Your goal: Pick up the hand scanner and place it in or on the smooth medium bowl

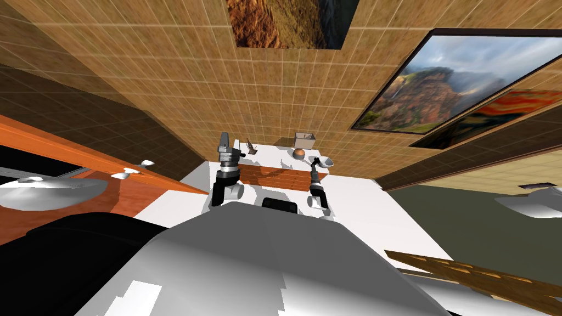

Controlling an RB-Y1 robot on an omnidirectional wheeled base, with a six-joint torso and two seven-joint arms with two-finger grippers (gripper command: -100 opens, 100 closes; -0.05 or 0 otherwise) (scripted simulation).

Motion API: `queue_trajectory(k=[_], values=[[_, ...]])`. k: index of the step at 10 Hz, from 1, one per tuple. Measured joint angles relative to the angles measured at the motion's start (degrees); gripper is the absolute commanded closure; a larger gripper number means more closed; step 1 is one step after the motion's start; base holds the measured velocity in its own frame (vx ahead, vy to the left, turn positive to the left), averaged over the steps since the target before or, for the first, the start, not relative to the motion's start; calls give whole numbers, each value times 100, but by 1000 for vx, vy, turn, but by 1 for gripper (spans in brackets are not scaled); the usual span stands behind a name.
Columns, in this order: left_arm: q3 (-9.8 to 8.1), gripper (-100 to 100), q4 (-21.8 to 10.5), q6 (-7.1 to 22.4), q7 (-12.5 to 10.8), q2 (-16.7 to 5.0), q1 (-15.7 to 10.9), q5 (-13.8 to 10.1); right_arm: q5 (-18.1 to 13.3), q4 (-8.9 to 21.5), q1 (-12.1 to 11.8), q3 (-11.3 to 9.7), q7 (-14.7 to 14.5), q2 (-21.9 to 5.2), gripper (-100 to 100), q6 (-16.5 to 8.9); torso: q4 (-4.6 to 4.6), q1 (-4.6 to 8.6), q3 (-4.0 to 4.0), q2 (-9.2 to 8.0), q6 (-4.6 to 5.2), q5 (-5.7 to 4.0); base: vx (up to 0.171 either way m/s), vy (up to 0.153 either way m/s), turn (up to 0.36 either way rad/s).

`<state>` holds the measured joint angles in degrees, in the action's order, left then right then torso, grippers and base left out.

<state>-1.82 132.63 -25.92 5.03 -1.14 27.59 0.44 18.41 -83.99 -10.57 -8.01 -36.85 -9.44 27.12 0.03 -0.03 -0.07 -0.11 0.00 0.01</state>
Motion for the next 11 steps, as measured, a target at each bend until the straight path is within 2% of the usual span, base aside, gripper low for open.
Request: queue_trajectory(k=[2, 4, 6, 11], values=[[0, 0, 0, 0, 0, 0, 0, 0, 55, 188, 44, -25, -249, -11, -100, 51, -1, 1, 3, 6, 1, 0, -21, 2, -36], [0, 0, 0, 0, 0, 0, 0, 0, 136, 582, 222, -41, -515, -24, -100, 153, 0, 0, 2, 3, 0, 0, -30, 1, -35], [0, 0, 0, 0, 0, 0, 0, 0, 164, 776, 265, -54, -784, 4, -100, 178, -1, 0, 3, 7, 0, 0, -12, 0, -20], [0, 0, 0, 0, 0, 0, 0, 0, 326, 1544, 590, -84, -1541, -5, -100, 368, -2, 0, 6, 10, 0, 0, -10, 2, -34]])
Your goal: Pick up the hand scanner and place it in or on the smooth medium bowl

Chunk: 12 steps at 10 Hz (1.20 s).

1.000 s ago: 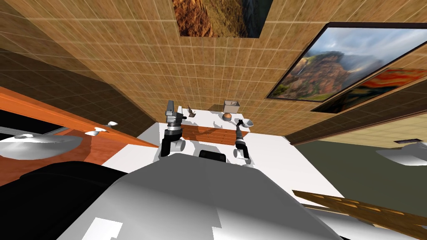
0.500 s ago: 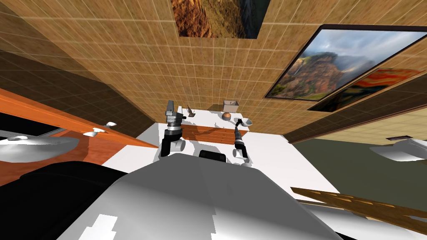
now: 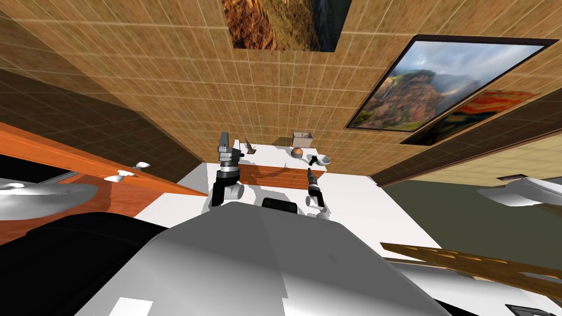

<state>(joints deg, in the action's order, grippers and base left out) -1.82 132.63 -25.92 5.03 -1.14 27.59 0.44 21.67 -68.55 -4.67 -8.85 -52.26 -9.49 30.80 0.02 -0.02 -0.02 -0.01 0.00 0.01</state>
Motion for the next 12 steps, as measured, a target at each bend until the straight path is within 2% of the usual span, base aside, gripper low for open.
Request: queue_trajectory(k=[3, 6, 8, 12], values=[[0, 0, 0, 0, 0, 0, 0, 0, 65, 440, 139, -6, -486, 0, -100, 123, -1, 0, 2, 4, 0, 0, 1, 1, -22], [0, 0, 0, 0, 0, 0, 0, 0, 105, 857, 286, -11, -808, -10, -100, 254, -1, 0, 4, 6, -1, 0, 12, 0, -36], [0, 0, 0, 0, 0, 0, 0, 0, 135, 1215, 433, -8, -1079, -9, -100, 374, -2, 0, 6, 10, -1, 0, 23, 0, -32], [0, 0, 0, 0, 0, 0, 0, 0, 185, 1739, 638, 36, -1663, -19, -100, 506, -3, 3, 8, 14, -1, -1, 33, -5, -29]])
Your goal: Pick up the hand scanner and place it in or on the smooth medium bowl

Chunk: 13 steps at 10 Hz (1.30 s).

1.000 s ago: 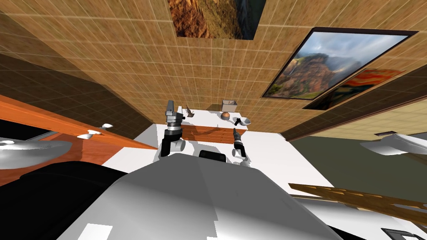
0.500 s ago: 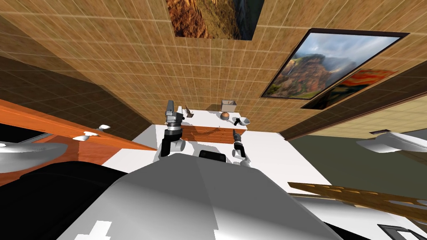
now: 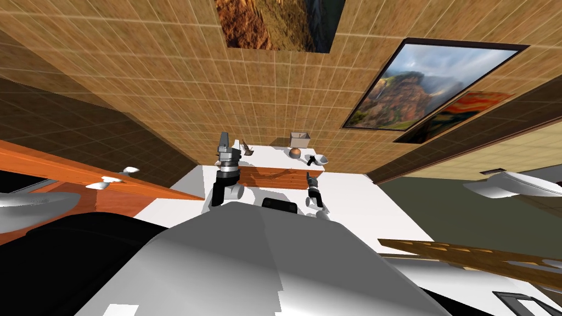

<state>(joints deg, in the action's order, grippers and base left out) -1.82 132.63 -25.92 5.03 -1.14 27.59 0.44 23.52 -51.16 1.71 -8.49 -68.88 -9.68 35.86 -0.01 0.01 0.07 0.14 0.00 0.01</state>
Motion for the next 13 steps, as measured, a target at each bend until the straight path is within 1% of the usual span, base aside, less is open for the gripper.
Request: queue_trajectory(k=[1, 2, 5, 6, 7, 9, 10, 13], values=[[0, 0, 0, 0, 0, 0, 0, 0, 7, 212, 98, 4, -138, -18, -100, 97, -1, -1, 3, 6, 0, 1, 43, 1, -18], [0, 0, 0, 0, 0, 0, 0, 0, 10, 331, 124, 9, -238, -26, -100, 152, -1, -2, 3, 4, 0, 1, 48, -3, -38], [0, 0, 0, 0, 0, 0, 0, 0, 19, 857, 347, 61, -654, -56, -100, 344, -3, 0, 9, 15, 0, 0, 74, -7, -31], [0, 0, 0, 0, 0, 0, 1, 0, 12, 1102, 431, 74, -786, -58, -100, 436, -3, 2, 9, 17, 0, 0, 58, -6, -13], [0, 0, 0, 0, 0, 0, 0, 0, 11, 1144, 439, 89, -890, -60, -100, 462, -3, 0, 7, 12, 0, 0, 68, 12, -29], [0, 0, 0, 0, 0, 0, 1, 0, -8, 1476, 582, 139, -1170, -66, -100, 584, -5, -5, 14, 25, 0, 2, 115, 2, -30], [0, 0, 0, 0, 0, 0, 1, 0, -22, 1588, 629, 176, -1342, -76, -100, 636, -6, -2, 18, 32, 0, 1, 149, -14, -21], [0, 0, 0, 0, 0, 0, 1, 0, -96, 2104, 874, 264, -1748, -75, -100, 890, -11, -2, 30, 53, -1, 1, 167, 6, 0]])
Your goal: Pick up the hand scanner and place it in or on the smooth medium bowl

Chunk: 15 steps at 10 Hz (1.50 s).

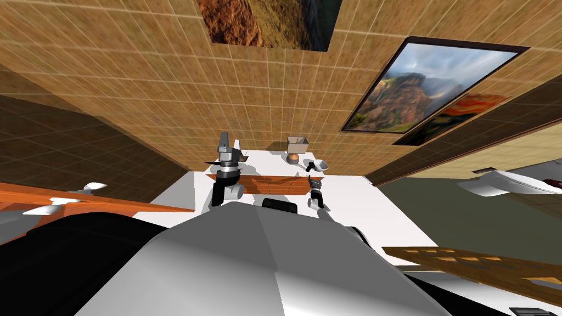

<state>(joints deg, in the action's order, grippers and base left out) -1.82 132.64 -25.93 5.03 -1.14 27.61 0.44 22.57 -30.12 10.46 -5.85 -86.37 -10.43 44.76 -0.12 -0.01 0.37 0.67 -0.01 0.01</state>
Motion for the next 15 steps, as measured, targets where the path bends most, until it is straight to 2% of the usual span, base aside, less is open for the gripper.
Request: queue_trajectory(k=[2, 4, 5, 6, 8, 10, 12, 13, 15], values=[[0, 0, 0, 0, 0, 0, 0, 0, -55, 220, 123, 48, -194, 6, -100, 129, 1, -13, -4, -8, -1, 3, 165, 49, 29], [0, 0, 0, 0, 0, 0, 0, 0, -120, 318, 239, 89, -361, 11, -100, 215, -2, -14, 7, 11, -1, 4, 149, 18, 22], [0, 0, 0, 0, 0, 0, -1, 0, -123, 323, 249, 90, -372, 12, 0, 226, 2, -5, -10, -22, 1, 1, 17, 2, 0], [0, 0, 0, 0, 0, 0, -2, 0, -122, 322, 249, 90, -371, 12, -100, 225, 8, -2, -26, -48, 1, 1, -10, -30, 217], [0, 0, -1, 1, 0, 0, -3, 0, -1, 505, 387, 284, -523, 85, -100, 286, 16, 21, -44, -79, -3, -4, -53, -89, 281], [0, 0, -1, 1, 0, -1, -3, 0, 138, 369, 377, 508, -771, 146, -100, 201, 19, 36, -52, -93, -1, -8, -58, -87, 165], [0, 0, -1, 1, 0, 0, -3, 0, 234, 490, 478, 664, -919, 212, -100, 238, 16, 23, -45, -81, -1, -5, -24, -47, 117], [0, 0, -1, 1, 0, 0, -2, 0, 242, 490, 484, 677, -946, 218, 100, 237, 14, 14, -42, -74, 4, -4, -3, -6, -10], [0, 0, 0, 0, 0, 0, -2, 0, 239, 489, 485, 672, -942, 219, 100, 237, 12, 4, -37, -66, 7, -1, -1, 0, 5]])
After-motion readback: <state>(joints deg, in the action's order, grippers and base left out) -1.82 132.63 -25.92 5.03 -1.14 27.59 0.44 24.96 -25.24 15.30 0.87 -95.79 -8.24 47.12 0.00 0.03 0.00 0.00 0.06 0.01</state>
